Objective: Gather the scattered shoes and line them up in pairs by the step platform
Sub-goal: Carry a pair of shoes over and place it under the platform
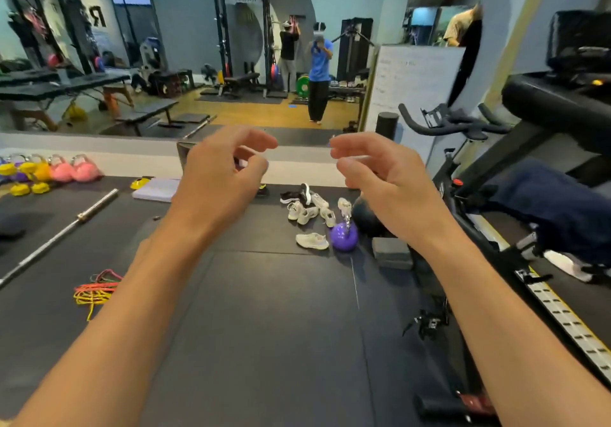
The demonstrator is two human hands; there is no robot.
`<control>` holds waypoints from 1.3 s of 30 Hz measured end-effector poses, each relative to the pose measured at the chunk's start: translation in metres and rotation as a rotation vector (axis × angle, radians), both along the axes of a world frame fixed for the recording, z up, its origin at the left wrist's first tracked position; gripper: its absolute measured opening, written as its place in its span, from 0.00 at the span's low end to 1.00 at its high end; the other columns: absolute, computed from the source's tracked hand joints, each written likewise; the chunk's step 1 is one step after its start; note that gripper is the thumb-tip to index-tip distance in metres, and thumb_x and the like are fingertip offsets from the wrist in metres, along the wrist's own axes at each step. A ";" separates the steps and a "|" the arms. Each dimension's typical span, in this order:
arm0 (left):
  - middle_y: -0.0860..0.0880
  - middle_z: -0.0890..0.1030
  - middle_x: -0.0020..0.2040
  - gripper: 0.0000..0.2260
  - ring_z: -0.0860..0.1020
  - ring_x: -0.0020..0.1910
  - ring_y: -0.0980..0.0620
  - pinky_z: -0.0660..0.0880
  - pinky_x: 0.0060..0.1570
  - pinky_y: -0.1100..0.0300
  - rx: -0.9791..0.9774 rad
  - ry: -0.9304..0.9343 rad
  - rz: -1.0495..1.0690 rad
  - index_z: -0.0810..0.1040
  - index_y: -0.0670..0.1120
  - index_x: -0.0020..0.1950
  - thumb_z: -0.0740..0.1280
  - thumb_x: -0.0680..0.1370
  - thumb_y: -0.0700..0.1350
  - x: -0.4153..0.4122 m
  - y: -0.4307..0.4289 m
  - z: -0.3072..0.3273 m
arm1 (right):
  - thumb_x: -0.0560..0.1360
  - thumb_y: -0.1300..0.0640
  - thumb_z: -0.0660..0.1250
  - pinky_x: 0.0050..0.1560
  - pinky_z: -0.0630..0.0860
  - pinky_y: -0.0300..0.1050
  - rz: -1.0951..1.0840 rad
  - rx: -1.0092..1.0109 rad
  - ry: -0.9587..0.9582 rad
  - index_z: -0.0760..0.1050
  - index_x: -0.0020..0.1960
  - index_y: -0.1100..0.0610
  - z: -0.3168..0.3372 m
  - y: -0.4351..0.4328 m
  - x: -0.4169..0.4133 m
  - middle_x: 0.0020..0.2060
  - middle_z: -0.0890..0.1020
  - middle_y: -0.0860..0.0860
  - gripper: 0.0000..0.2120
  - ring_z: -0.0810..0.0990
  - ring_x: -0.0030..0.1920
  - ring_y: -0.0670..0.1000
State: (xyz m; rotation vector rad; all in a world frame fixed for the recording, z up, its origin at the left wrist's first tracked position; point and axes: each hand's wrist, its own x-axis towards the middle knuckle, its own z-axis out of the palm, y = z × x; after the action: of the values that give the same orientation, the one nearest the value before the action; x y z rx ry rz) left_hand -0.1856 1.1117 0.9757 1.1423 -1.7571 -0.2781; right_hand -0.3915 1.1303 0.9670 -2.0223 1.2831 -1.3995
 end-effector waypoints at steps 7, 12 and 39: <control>0.56 0.80 0.53 0.12 0.77 0.49 0.62 0.72 0.44 0.72 0.034 -0.057 -0.047 0.81 0.51 0.54 0.63 0.76 0.39 -0.012 -0.209 -0.029 | 0.79 0.53 0.64 0.54 0.79 0.47 -0.050 0.014 -0.054 0.76 0.61 0.48 -0.030 -0.201 -0.003 0.52 0.81 0.41 0.12 0.79 0.53 0.39; 0.58 0.79 0.53 0.12 0.75 0.49 0.66 0.71 0.42 0.73 0.080 -0.080 -0.044 0.80 0.53 0.54 0.63 0.76 0.39 -0.008 -0.354 -0.036 | 0.79 0.53 0.63 0.55 0.79 0.45 -0.077 0.074 -0.050 0.75 0.63 0.48 -0.036 -0.351 -0.012 0.53 0.80 0.40 0.13 0.78 0.54 0.38; 0.52 0.80 0.50 0.11 0.76 0.45 0.56 0.68 0.42 0.70 0.366 -0.148 -0.209 0.80 0.50 0.51 0.61 0.74 0.39 -0.115 -1.112 -0.197 | 0.76 0.55 0.66 0.46 0.71 0.24 -0.268 0.452 0.068 0.77 0.58 0.47 -0.185 -1.058 -0.089 0.45 0.79 0.37 0.12 0.77 0.47 0.33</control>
State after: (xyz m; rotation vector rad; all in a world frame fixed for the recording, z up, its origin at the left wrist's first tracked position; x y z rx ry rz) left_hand -0.3010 -0.0007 0.7788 1.2602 -2.0146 -0.6785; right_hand -0.4805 0.0721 0.7817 -1.6490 1.7670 -1.0241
